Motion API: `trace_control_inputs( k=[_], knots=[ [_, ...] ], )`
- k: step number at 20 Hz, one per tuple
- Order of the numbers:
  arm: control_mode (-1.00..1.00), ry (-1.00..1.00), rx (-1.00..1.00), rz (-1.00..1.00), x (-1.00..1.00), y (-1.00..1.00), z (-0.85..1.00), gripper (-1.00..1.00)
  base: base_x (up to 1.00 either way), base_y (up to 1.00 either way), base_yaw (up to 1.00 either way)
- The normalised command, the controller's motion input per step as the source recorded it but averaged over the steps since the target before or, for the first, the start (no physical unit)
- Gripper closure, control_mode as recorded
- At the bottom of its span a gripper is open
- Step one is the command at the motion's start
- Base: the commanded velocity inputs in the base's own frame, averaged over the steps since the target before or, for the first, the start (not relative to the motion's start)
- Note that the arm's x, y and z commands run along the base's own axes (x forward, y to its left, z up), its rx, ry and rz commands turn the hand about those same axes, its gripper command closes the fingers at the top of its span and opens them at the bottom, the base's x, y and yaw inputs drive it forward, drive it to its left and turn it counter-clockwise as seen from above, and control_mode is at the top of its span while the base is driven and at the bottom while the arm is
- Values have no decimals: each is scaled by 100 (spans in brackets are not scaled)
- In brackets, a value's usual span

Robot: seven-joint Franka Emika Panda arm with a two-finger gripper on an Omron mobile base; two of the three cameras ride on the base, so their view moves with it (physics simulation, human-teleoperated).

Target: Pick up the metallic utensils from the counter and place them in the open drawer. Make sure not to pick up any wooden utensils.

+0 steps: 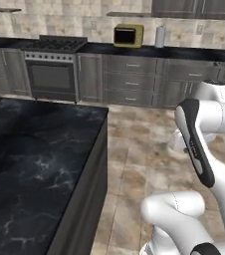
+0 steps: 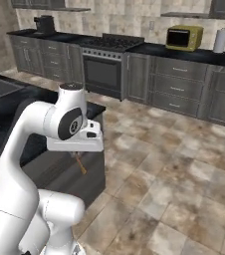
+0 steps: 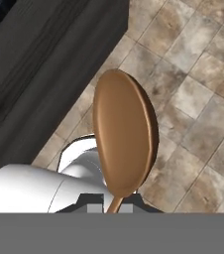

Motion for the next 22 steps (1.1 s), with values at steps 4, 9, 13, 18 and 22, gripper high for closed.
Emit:
trace_control_inputs(
  k=[4, 9, 13, 18, 22],
  knots=[
    [100, 0, 0, 0, 0, 0, 0, 100, 100, -39, 0],
    [100, 0, 0, 0, 0, 0, 0, 100, 100, -40, 0],
    [100, 0, 0, 0, 0, 0, 0, 100, 100, -61, 0],
    [100, 0, 0, 0, 0, 0, 0, 100, 100, -56, -5],
    [100, 0, 0, 0, 0, 0, 0, 100, 100, -56, -12]
  ],
)
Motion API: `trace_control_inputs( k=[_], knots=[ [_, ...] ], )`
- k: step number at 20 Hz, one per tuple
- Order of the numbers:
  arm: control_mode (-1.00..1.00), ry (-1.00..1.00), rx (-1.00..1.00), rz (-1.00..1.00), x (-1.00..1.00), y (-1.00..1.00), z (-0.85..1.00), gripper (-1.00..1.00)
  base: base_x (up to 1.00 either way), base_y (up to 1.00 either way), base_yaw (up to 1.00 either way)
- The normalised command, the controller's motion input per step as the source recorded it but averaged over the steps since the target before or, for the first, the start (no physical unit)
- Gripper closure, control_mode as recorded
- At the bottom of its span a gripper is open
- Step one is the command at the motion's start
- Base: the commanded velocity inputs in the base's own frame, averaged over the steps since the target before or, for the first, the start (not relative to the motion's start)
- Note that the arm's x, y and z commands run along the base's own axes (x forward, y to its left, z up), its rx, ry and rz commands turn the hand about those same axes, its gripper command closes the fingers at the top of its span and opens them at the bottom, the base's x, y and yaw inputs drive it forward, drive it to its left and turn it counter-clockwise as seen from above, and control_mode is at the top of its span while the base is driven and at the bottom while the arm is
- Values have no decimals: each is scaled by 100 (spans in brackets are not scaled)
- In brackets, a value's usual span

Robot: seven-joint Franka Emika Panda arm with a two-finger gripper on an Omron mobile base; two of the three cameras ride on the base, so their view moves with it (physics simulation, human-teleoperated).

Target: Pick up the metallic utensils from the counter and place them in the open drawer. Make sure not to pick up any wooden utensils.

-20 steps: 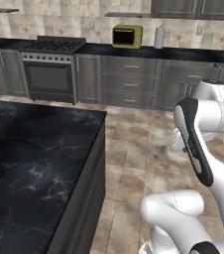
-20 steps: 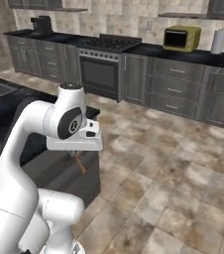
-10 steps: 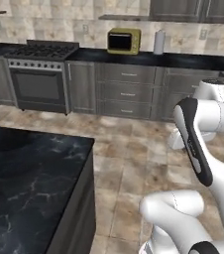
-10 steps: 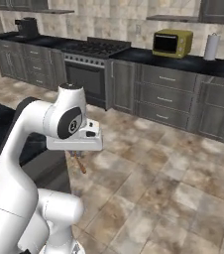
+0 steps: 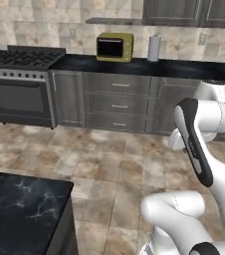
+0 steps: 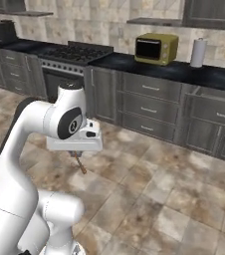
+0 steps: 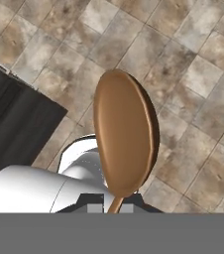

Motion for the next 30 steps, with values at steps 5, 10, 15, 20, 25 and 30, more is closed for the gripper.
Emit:
trace_control_inputs(
  k=[5, 10, 15, 20, 25, 30],
  knots=[
    [100, 0, 0, 0, 0, 0, 0, 100, 100, -59, -20],
    [100, 0, 0, 0, 0, 0, 0, 100, 100, -59, -24],
    [100, 0, 0, 0, 0, 0, 0, 100, 100, -45, -27],
    [100, 0, 0, 0, 0, 0, 0, 100, 100, -55, -33],
    [100, 0, 0, 0, 0, 0, 0, 100, 100, -58, -29],
    [100, 0, 0, 0, 0, 0, 0, 100, 100, -55, -19]
  ],
)
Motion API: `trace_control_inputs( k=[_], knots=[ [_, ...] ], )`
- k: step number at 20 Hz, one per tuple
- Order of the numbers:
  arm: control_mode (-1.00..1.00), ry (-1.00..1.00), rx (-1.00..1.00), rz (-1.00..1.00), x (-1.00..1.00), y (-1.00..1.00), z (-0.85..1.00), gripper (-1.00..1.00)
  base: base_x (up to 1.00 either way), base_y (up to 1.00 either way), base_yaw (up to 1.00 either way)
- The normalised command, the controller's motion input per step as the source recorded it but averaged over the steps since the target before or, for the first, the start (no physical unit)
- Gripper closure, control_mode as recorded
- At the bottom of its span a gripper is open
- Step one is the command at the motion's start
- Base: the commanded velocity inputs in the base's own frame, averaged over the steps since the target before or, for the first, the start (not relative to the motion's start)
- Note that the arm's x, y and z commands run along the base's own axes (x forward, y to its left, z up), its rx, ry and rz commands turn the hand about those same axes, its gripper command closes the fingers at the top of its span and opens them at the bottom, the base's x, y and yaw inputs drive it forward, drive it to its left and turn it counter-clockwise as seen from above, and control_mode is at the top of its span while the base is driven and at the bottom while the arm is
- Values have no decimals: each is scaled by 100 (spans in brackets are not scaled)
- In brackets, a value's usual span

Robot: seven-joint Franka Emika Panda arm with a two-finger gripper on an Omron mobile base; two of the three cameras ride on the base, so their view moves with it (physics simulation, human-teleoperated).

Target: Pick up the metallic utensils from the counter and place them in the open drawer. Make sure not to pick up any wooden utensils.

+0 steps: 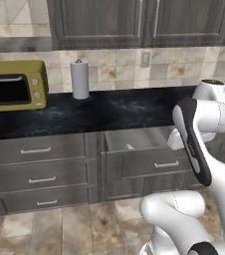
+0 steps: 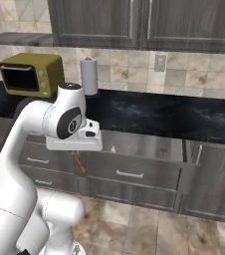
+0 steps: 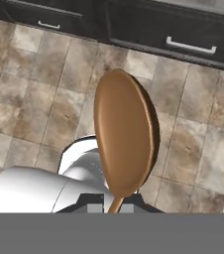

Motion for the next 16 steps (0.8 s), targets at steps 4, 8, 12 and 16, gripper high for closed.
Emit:
trace_control_inputs(
  k=[4, 8, 12, 16],
  knots=[
    [100, 0, 0, 0, 0, 0, 0, 100, 76, -47, 8],
    [100, 0, 0, 0, 0, 0, 0, 100, 33, -51, 8],
    [100, 0, 0, 0, 0, 0, 0, 100, 0, -14, 0],
    [100, 0, 0, 0, 0, 0, 0, 100, 36, 0, 0]
  ],
)
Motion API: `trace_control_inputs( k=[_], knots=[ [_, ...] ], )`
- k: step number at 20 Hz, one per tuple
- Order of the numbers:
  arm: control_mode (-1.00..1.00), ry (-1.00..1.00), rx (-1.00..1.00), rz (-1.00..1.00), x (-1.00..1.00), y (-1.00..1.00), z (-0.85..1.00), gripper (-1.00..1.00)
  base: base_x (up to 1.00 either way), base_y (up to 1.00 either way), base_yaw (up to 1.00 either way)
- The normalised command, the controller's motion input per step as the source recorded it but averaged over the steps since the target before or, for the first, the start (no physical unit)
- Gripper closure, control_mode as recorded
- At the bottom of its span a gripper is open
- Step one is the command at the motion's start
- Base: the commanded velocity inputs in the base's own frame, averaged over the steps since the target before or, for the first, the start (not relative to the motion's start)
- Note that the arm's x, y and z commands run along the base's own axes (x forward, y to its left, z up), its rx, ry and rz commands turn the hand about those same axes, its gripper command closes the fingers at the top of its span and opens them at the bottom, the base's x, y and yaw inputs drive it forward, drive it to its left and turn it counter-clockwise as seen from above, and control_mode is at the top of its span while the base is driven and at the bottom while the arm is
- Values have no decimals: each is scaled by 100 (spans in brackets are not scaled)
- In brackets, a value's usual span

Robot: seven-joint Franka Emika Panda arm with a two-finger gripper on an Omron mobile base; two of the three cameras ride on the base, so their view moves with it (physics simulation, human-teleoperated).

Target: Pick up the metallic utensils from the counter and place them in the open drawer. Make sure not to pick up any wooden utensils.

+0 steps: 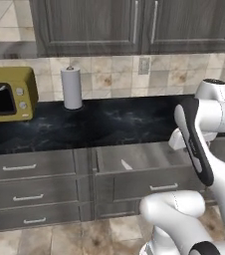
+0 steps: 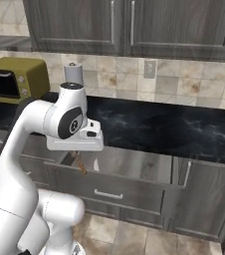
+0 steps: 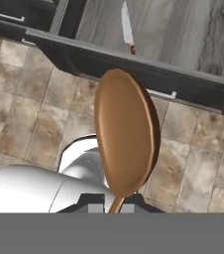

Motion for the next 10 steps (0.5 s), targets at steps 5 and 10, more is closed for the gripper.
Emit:
trace_control_inputs(
  k=[5, 10],
  knots=[
    [100, 0, 0, 0, 0, 0, 0, 100, 83, 0, -6],
    [100, 0, 0, 0, 0, 0, 0, 100, 30, -7, -5]
  ],
)
